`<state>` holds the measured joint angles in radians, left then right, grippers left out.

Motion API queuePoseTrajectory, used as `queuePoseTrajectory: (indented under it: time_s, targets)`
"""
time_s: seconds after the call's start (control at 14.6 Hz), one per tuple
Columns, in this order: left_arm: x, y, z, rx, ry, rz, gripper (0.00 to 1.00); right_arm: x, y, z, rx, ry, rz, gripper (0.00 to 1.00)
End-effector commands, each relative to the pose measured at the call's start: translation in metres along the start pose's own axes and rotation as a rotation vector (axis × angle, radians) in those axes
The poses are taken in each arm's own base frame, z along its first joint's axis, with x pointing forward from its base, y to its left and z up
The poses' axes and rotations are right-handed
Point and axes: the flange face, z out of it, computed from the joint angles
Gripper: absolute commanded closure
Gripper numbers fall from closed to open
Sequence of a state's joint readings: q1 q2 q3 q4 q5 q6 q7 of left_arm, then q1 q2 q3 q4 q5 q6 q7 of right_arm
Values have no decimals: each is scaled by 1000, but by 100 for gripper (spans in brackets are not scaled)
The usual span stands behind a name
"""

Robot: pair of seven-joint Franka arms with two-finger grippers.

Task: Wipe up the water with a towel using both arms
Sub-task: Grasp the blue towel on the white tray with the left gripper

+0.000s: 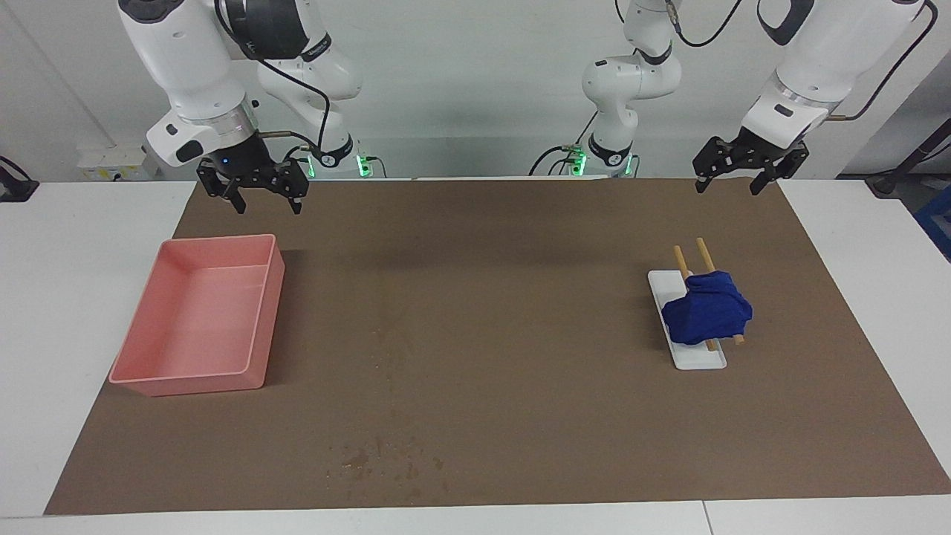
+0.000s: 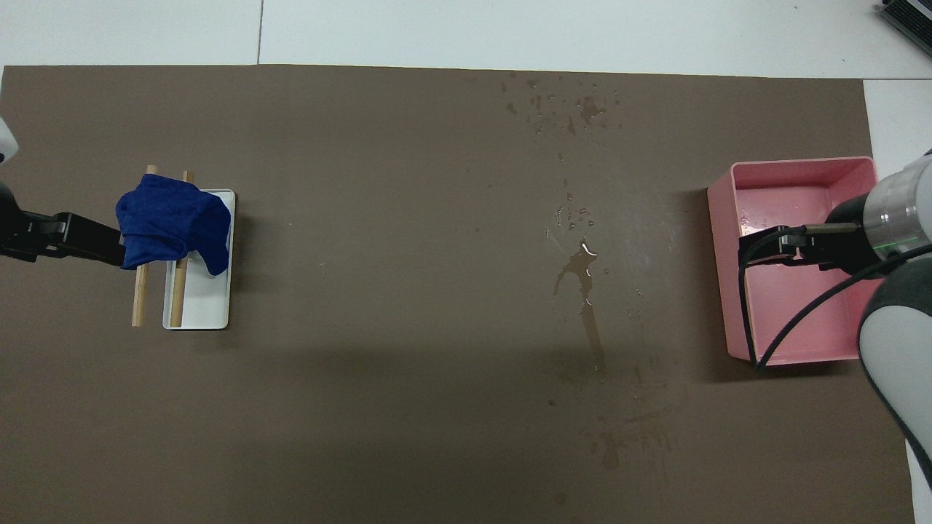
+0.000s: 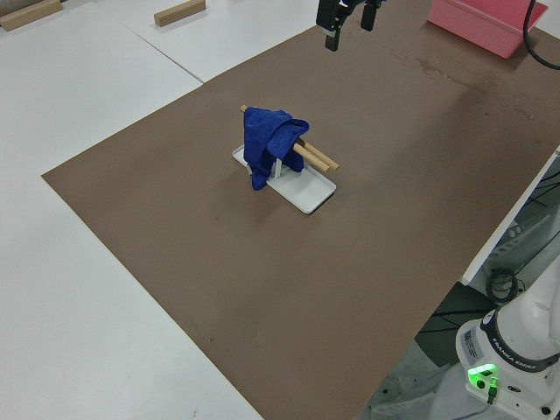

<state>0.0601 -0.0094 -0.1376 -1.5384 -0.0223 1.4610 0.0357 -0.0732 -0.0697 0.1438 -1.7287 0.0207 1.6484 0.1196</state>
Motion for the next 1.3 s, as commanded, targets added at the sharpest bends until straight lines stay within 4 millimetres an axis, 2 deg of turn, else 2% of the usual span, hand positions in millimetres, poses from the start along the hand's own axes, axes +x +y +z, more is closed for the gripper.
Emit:
queuePoseTrajectory:
  time_s: [0.0, 0.21, 0.48, 0.68, 0.89, 1.09, 1.23]
  targets:
    - [-3, -3, -6, -2, 19, 2, 0, 0, 8, -5, 2, 7, -3, 0]
    - [2, -4, -7, 0, 56, 4, 0, 0, 5, -6, 1, 6, -9, 0]
    - [6, 7, -5, 1, 80, 10, 0, 1, 10, -5, -20, 14, -38, 0]
    - [5, -2, 14, 9, 125, 9, 0, -1, 7, -3, -20, 14, -69, 0]
    - [10, -13, 63, 26, 189, -8, 0, -2, 4, -1, -5, 5, -63, 0]
    - [31, -53, 107, 38, 210, -70, 0, -4, 0, 3, 35, -12, 14, 0]
    - [38, -65, 148, 33, 223, -116, 0, -10, -5, 9, 106, -38, 92, 0]
